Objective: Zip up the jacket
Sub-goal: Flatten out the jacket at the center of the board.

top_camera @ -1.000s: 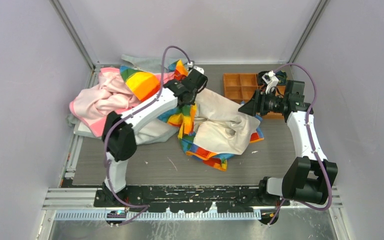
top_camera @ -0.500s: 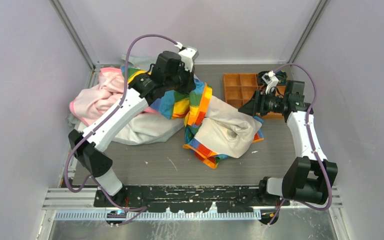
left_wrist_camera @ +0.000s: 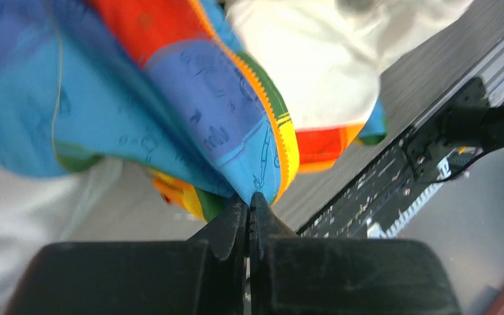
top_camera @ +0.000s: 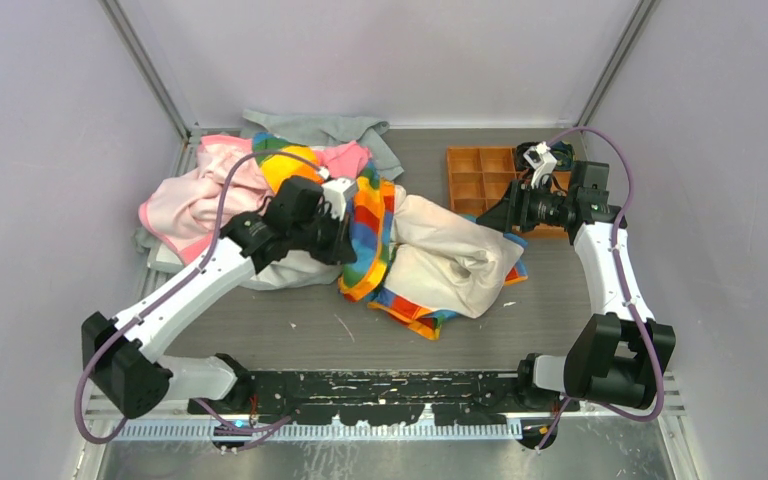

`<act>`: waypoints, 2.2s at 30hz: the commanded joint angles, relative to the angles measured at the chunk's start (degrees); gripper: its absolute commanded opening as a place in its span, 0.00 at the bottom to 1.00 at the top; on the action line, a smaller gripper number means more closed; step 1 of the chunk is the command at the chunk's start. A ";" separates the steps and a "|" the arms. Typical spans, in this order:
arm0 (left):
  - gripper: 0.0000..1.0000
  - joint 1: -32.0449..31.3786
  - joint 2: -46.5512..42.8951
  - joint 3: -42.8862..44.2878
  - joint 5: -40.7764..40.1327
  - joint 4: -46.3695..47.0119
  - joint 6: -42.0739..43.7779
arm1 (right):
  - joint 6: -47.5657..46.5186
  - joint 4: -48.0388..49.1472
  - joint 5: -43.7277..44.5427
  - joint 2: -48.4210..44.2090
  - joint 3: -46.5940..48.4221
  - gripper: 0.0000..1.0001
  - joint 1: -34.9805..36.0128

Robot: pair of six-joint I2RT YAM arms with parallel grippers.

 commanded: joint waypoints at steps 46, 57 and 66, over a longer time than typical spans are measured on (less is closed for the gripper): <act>0.79 1.83 48.64 57.40 -30.14 -27.04 6.74 | -2.90 -0.88 -0.12 1.05 1.87 0.68 1.38; 0.78 2.57 60.19 64.41 -28.11 -28.43 14.57 | -3.43 -1.70 -0.04 1.49 2.37 0.68 1.38; 0.58 6.45 60.26 62.65 -13.49 -24.69 10.82 | -3.76 -2.05 0.40 1.74 2.42 0.68 1.41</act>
